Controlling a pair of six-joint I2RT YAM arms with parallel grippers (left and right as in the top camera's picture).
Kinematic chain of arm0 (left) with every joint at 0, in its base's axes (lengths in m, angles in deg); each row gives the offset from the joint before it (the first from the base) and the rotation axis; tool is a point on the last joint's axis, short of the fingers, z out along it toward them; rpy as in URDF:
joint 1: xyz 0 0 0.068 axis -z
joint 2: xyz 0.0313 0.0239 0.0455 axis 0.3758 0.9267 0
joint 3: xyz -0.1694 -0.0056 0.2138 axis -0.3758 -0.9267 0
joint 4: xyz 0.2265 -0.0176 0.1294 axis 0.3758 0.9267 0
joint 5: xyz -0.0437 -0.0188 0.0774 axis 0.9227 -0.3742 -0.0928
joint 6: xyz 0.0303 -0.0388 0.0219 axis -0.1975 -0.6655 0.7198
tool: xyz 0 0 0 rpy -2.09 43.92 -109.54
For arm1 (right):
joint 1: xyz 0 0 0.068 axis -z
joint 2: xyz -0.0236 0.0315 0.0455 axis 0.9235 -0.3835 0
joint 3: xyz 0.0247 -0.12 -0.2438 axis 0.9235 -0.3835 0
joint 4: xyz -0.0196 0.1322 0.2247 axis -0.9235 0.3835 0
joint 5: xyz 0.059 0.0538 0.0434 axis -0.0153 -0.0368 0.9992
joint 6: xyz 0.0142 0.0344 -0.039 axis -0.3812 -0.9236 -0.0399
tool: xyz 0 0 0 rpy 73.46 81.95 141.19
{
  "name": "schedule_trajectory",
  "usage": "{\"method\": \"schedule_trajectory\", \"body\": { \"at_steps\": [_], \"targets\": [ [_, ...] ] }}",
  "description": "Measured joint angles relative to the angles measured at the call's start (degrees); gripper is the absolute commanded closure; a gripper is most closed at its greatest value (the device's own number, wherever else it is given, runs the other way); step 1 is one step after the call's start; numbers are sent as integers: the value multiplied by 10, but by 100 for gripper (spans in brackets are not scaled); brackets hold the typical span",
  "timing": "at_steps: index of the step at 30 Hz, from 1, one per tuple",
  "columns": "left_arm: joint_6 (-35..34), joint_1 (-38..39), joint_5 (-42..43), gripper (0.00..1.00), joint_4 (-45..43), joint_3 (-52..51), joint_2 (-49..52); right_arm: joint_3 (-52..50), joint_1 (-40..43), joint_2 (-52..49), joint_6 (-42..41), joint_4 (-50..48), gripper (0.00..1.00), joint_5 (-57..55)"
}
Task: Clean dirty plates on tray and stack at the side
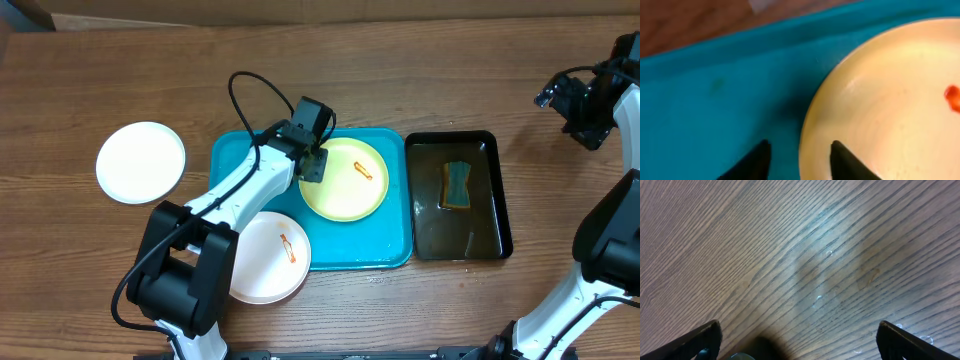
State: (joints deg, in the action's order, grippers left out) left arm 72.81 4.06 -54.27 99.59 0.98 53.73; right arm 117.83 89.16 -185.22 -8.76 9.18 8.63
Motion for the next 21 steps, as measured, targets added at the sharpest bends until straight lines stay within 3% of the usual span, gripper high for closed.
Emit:
{"method": "schedule_trajectory", "body": {
  "at_steps": [8, 15, 21],
  "targets": [
    [-26, 0, 0, 58, 83, 11, 0, 0, 0, 0, 0, 0, 0, 0],
    [-92, 0, 100, 57, 147, 12, 0, 0, 0, 0, 0, 0, 0, 0],
    [-120, 0, 153, 66, 148, 12, 0, 0, 0, 0, 0, 0, 0, 0]
  ]
}}
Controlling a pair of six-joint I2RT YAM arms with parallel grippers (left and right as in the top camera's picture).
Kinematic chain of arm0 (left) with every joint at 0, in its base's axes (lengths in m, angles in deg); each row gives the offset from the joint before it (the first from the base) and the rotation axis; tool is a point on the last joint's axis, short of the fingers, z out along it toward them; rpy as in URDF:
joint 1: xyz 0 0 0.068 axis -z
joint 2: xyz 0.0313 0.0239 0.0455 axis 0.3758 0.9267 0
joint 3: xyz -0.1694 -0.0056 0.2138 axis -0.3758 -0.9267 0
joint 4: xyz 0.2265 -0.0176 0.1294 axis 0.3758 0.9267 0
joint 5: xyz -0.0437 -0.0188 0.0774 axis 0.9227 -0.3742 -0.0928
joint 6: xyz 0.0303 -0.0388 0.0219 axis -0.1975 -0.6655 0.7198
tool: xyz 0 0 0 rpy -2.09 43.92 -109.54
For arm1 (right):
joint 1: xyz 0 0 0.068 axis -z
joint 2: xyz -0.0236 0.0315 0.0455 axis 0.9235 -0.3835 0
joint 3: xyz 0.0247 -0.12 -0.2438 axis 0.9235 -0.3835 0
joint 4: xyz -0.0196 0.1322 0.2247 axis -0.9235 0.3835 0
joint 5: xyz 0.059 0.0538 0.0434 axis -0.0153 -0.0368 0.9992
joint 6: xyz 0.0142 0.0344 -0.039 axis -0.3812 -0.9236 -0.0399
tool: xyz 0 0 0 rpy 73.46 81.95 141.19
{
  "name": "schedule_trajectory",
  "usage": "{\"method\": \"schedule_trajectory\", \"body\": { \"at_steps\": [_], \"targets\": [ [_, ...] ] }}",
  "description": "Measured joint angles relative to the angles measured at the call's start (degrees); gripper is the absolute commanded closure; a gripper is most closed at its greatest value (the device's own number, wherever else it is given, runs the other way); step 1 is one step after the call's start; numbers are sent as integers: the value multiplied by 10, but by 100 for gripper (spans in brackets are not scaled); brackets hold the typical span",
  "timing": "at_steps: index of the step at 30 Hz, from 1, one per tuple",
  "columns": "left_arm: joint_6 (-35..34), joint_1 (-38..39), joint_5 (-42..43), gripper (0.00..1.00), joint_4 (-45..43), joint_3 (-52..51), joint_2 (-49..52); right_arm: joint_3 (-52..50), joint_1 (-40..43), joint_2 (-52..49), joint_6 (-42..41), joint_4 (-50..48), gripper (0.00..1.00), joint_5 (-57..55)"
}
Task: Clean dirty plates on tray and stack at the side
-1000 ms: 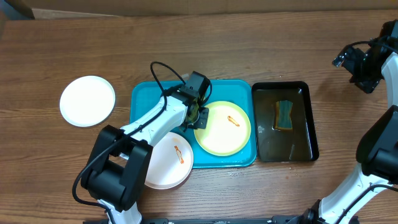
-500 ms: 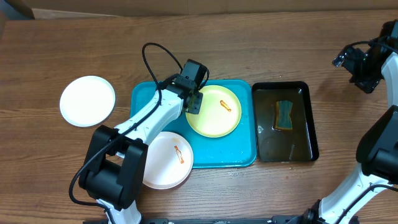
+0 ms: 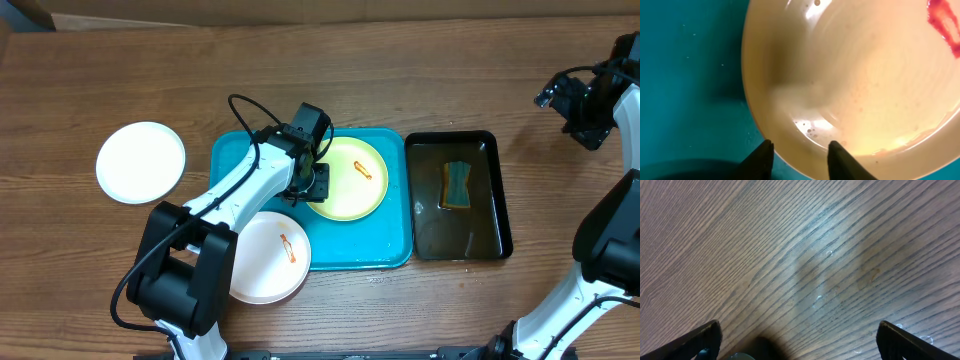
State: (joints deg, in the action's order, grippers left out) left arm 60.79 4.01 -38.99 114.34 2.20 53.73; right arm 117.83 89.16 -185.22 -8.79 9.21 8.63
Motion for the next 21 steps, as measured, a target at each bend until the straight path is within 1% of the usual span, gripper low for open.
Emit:
{"method": "schedule_trajectory", "body": {
  "at_steps": [8, 15, 19, 21],
  "targets": [
    [-15, 0, 11, 70, 5, -1, 0, 0, 0, 0, 0, 0, 0, 0],
    [-18, -3, -6, 66, 1, -7, 0, 0, 0, 0, 0, 0, 0, 0],
    [-32, -14, -9, 63, -1, -7, 0, 0, 0, 0, 0, 0, 0, 0],
    [-39, -18, -9, 62, 0, -7, 0, 0, 0, 0, 0, 0, 0, 0]
  ]
}}
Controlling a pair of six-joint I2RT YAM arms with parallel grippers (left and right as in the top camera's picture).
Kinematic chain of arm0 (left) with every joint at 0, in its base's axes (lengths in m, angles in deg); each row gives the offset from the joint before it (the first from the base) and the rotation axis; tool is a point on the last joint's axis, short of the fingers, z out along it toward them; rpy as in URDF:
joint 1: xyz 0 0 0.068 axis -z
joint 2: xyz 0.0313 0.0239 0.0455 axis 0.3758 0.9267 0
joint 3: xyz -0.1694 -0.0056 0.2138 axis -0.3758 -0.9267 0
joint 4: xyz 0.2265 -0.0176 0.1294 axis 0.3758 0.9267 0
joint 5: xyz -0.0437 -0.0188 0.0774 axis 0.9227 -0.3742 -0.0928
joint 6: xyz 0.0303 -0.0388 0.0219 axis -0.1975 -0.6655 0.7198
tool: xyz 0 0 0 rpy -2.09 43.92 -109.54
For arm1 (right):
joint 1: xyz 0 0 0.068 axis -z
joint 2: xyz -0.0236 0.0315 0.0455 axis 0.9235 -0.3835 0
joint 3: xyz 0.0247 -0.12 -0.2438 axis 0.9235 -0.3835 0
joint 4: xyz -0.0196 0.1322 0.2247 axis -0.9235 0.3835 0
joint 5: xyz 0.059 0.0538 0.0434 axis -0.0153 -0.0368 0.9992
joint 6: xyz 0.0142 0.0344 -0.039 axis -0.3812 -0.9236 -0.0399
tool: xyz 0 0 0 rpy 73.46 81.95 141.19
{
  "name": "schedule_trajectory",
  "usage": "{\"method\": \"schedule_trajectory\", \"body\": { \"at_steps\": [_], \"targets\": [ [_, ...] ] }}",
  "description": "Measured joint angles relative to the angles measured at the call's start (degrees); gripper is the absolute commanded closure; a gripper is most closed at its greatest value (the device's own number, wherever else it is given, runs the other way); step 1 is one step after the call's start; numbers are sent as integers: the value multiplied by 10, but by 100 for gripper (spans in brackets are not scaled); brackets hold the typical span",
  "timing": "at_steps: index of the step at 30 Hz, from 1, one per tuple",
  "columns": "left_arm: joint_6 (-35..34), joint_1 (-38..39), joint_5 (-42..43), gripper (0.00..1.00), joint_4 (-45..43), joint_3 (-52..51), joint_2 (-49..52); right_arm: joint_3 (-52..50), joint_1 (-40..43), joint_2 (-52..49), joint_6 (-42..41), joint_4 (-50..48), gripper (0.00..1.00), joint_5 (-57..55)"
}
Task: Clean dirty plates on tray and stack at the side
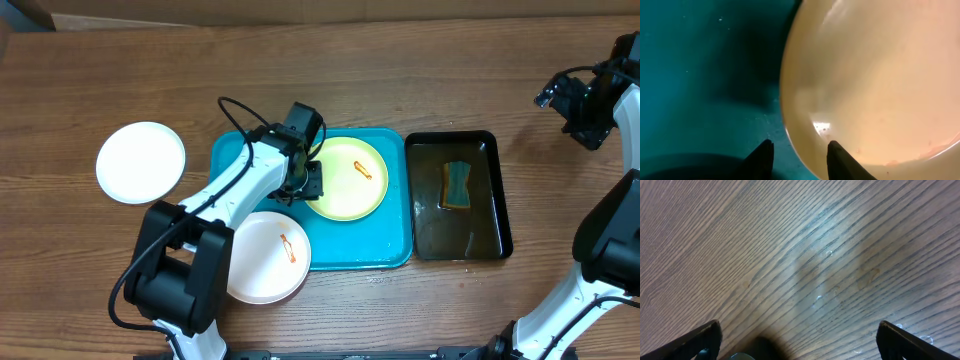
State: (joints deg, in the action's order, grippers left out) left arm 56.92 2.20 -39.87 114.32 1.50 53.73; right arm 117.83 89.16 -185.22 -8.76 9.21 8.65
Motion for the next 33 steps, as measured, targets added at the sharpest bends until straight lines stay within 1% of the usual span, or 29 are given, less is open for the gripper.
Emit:
{"method": "schedule_trajectory", "body": {
  "at_steps": [7, 10, 16, 17, 19, 20, 26, 31, 33],
  "targets": [
    [-38, -2, -2, 65, 4, 0, 0, 0, 0, 0, 0, 0, 0, 0],
    [-43, 3, -5, 70, 4, -2, 0, 0, 0, 0, 0, 0, 0, 0],
    [-55, 12, -19, 70, -9, -21, 0, 0, 0, 0, 0, 0, 0, 0],
    [-56, 12, -21, 72, -11, -23, 0, 0, 0, 0, 0, 0, 0, 0],
    [-56, 12, -24, 80, -15, -25, 0, 0, 0, 0, 0, 0, 0, 0],
    [-58, 12, -28, 82, -17, -26, 0, 0, 0, 0, 0, 0, 0, 0],
    [-60, 12, -38, 82, -22, -26, 0, 0, 0, 0, 0, 0, 0, 0],
    [-60, 12, -45, 75, -21, -26, 0, 0, 0, 0, 0, 0, 0, 0],
    [-62, 12, -46, 76, -20, -26, 0, 0, 0, 0, 0, 0, 0, 0]
  ]
}}
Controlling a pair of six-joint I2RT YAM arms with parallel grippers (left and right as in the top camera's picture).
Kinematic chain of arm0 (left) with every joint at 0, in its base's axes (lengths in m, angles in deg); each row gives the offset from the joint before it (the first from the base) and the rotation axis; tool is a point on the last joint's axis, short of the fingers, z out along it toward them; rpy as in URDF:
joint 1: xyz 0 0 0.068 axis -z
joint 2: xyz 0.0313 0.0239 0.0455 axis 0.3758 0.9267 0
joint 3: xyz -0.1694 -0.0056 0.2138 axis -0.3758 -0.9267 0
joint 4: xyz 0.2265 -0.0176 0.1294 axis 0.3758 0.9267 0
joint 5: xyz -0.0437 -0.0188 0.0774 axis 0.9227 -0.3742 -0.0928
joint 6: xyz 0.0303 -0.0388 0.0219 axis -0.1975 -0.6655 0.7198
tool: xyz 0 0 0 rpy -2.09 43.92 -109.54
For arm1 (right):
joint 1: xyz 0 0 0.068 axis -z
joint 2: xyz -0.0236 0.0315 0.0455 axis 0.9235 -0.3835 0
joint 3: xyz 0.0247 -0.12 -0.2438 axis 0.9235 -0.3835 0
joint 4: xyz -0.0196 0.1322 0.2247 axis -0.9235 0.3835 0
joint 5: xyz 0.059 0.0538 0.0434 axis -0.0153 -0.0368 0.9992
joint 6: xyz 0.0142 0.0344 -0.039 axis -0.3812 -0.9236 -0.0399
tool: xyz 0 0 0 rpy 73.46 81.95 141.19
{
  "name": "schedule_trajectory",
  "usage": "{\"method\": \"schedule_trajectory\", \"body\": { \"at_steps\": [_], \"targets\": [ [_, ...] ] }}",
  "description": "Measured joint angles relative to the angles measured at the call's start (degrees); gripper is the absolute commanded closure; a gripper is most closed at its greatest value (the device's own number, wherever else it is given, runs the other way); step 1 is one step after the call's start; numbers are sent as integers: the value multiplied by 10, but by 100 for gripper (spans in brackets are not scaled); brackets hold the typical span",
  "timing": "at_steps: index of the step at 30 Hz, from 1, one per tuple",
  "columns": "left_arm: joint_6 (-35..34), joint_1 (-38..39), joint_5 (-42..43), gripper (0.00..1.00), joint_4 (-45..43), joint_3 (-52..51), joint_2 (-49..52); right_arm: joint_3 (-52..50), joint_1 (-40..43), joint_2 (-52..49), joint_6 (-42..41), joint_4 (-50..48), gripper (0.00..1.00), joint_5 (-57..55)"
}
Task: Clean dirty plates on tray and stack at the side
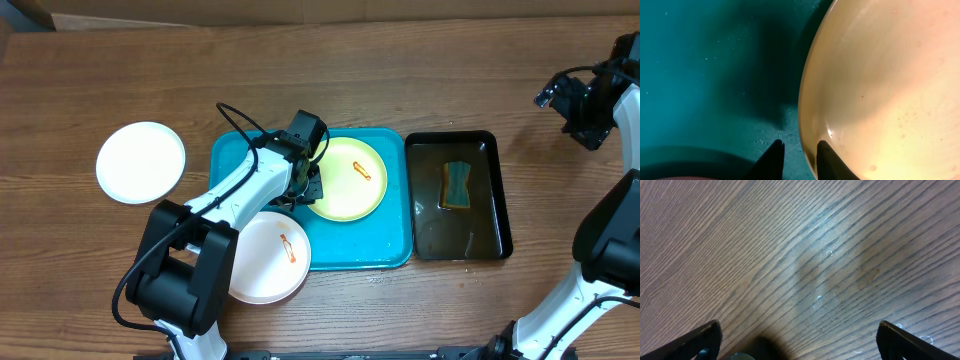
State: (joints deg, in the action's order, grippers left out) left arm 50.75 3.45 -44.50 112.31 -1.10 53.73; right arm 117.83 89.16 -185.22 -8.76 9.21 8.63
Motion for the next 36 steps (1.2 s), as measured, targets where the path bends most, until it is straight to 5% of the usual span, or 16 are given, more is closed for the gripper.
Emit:
{"method": "schedule_trajectory", "body": {
  "at_steps": [21, 36],
  "targets": [
    [-5, 0, -3, 96, 2, 0, 0, 0, 0, 0, 0, 0, 0, 0],
    [33, 0, -19, 80, -30, -1, 0, 0, 0, 0, 0, 0, 0, 0]
  ]
}}
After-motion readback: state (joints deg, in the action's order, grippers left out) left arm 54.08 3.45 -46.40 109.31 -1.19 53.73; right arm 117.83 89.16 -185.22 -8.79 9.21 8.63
